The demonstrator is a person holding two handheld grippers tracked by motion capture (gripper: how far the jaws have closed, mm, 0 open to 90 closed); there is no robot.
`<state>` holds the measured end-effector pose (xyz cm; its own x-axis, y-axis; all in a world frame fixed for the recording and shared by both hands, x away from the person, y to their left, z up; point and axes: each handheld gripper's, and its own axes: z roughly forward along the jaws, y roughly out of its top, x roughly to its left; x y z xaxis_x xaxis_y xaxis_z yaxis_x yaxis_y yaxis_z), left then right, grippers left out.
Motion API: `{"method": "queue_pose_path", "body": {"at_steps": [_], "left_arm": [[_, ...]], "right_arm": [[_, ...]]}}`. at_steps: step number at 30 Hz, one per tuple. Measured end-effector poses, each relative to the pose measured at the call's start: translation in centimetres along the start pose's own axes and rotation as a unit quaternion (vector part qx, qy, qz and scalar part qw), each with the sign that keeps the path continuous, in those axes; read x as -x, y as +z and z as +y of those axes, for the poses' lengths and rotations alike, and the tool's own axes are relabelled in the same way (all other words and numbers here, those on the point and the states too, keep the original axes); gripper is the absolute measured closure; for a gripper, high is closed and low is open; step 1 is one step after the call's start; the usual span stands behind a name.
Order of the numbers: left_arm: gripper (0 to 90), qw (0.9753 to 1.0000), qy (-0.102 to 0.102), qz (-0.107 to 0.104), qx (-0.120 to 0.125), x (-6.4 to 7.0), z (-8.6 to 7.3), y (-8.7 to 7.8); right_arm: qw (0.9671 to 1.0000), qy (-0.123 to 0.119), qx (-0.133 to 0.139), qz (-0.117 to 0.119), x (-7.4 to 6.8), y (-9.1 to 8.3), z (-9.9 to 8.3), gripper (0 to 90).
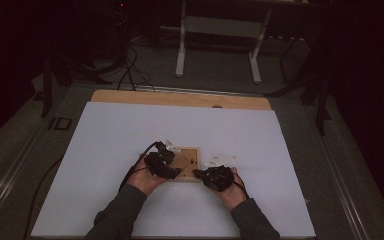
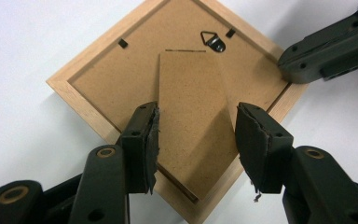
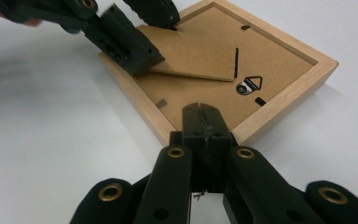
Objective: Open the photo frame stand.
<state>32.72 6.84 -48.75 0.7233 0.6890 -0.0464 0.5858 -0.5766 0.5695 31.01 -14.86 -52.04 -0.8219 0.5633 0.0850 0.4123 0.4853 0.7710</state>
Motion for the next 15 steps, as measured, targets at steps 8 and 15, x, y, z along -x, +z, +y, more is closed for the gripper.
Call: {"method": "queue_pose_path", "body": {"at_steps": [8, 15], "left_arm": [[51.0, 0.9998, -0.009, 0.002, 0.019, 0.1, 1.2, -1.0], [51.1, 0.9998, -0.004, 0.007, 0.02, 0.1, 2.1, -1.3]], "right_arm": [[0.9998, -0.014, -0.011, -0.006, -0.1, 0.2, 0.4, 90.0], [0.9998, -0.015, -0.012, -0.006, -0.1, 0.3, 0.4, 90.0]]}}
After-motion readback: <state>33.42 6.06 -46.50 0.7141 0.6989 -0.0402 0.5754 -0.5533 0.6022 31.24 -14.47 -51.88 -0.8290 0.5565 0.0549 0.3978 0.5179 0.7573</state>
